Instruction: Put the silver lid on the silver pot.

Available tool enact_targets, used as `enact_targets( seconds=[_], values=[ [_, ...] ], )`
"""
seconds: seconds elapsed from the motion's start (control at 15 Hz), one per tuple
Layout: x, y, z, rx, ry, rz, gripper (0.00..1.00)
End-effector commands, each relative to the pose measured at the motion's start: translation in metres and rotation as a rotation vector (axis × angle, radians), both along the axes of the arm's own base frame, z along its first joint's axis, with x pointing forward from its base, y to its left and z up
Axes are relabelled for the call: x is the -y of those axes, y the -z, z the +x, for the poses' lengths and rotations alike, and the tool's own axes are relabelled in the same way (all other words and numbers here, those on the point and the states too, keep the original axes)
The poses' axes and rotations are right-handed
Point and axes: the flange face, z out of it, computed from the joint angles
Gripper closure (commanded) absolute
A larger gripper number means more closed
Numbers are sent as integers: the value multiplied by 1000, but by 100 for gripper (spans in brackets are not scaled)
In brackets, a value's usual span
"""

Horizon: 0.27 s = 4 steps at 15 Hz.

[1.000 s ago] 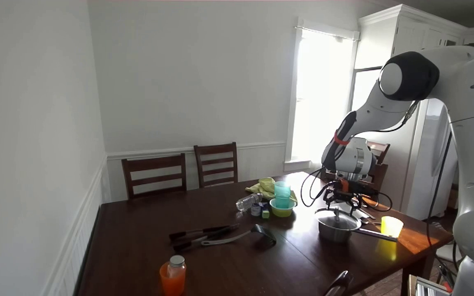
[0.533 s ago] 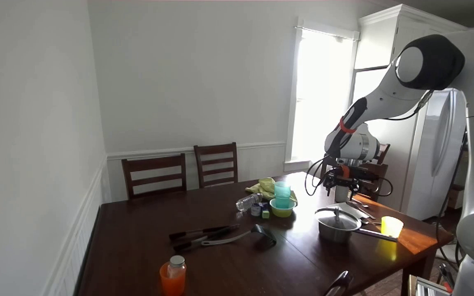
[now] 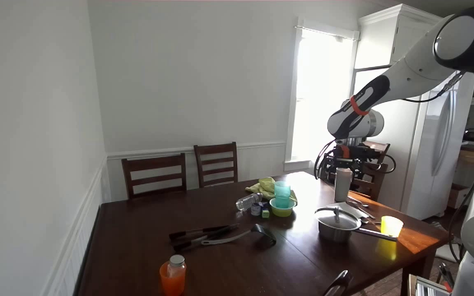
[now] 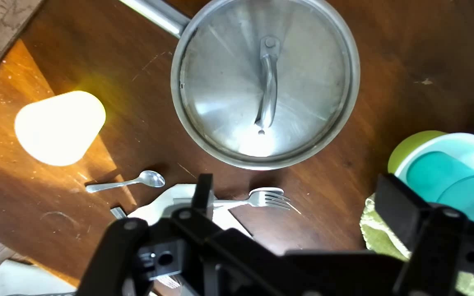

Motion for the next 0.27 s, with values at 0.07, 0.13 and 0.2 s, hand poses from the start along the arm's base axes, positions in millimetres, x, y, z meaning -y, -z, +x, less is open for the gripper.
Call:
enact_targets(
  seconds=[0.07, 0.13, 0.2],
  values=[
    [-2, -8, 0, 5, -3, -2, 0],
    [-2, -8, 0, 5, -2, -2, 0],
    [-2, -7, 0, 4, -3, -1, 0]
  ],
)
